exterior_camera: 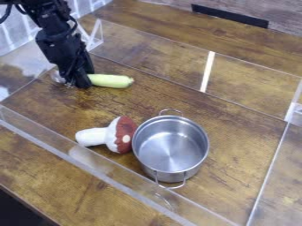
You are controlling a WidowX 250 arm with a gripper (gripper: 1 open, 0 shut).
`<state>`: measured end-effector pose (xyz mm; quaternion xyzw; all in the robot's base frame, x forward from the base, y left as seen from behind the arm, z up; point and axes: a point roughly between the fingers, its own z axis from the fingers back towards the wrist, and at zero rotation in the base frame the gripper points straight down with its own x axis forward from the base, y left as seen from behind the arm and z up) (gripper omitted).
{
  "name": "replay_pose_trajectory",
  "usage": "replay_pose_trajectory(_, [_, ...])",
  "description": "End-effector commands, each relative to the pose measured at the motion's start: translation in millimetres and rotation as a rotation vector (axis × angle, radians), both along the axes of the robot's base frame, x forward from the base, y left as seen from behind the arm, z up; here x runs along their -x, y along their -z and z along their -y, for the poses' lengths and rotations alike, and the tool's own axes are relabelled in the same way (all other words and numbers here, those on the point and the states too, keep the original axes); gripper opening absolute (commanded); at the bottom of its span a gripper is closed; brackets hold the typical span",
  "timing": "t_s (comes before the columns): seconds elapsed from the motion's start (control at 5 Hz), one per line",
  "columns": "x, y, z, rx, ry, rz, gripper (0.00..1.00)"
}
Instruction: Move the green spoon to the left
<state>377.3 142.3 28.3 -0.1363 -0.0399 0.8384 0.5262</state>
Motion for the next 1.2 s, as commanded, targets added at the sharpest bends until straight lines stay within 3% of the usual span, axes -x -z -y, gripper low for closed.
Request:
replay_pose_trajectory(0.0, [1.6, -19.8, -3.0, -0.012, 0.004, 0.009, 1.0])
replay_pose_trajectory(0.4, [-24.1, -78.3, -4.6, -0.012, -0.094, 0.008, 1.0])
replay_pose_trajectory(0.8, [-47.6, -95.3, 22.3, 0.001, -0.092, -0.005, 1.0])
replay_pose_trajectory(1.0, [-49.7, -81.4, 17.9, 0.02, -0.172, -0.013, 1.0])
